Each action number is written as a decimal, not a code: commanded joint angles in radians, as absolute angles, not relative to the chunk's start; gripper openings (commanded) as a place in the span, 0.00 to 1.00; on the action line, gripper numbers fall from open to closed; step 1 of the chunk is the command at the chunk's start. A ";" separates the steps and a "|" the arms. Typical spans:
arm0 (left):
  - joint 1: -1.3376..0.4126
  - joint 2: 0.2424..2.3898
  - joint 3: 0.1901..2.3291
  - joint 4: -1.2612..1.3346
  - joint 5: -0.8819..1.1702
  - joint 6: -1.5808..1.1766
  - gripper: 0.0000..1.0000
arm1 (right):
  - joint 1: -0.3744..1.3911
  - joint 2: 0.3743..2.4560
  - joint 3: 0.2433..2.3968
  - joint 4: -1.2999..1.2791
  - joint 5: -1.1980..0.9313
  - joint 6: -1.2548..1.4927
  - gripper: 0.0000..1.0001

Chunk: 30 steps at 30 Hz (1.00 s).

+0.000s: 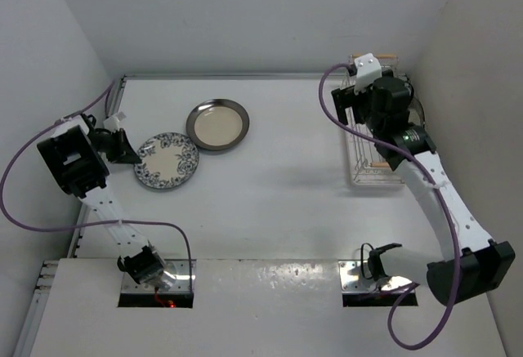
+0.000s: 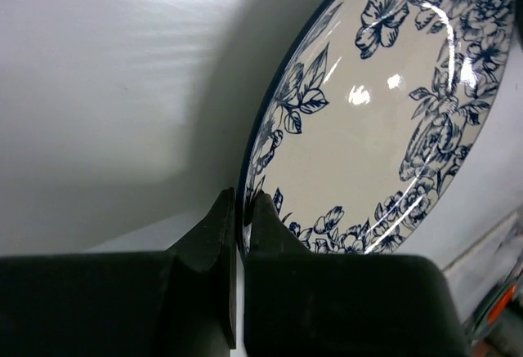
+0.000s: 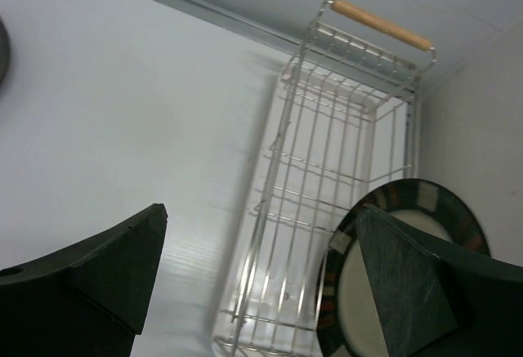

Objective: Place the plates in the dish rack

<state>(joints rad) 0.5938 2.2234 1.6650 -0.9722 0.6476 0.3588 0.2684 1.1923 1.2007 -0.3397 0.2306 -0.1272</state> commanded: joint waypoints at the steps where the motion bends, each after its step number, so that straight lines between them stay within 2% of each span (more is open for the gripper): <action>1: 0.581 2.160 1.626 -1.058 0.640 0.581 0.00 | 0.313 1.189 1.167 -0.308 0.170 -0.061 0.96; 9: 0.479 1.861 1.519 -1.209 0.655 0.891 0.00 | 0.462 1.388 1.173 -0.249 -0.142 0.112 0.94; 13: 0.405 1.758 1.500 -1.209 0.637 0.881 0.00 | 0.586 1.528 1.244 -0.195 -0.237 0.178 0.93; 17: 0.299 1.649 1.489 -1.180 0.707 0.832 0.00 | 0.643 1.672 1.330 -0.105 -0.323 0.262 0.93; 27: 0.063 1.552 1.600 -1.164 0.801 0.764 0.00 | 0.672 1.954 1.410 0.158 -0.460 0.489 0.92; 28: 0.051 1.552 1.609 -1.164 0.810 0.764 0.00 | 0.672 1.973 1.411 0.179 -0.466 0.514 0.90; 30: 0.020 1.552 1.627 -1.177 0.821 0.764 0.00 | 0.670 2.017 1.431 0.189 -0.491 0.541 0.71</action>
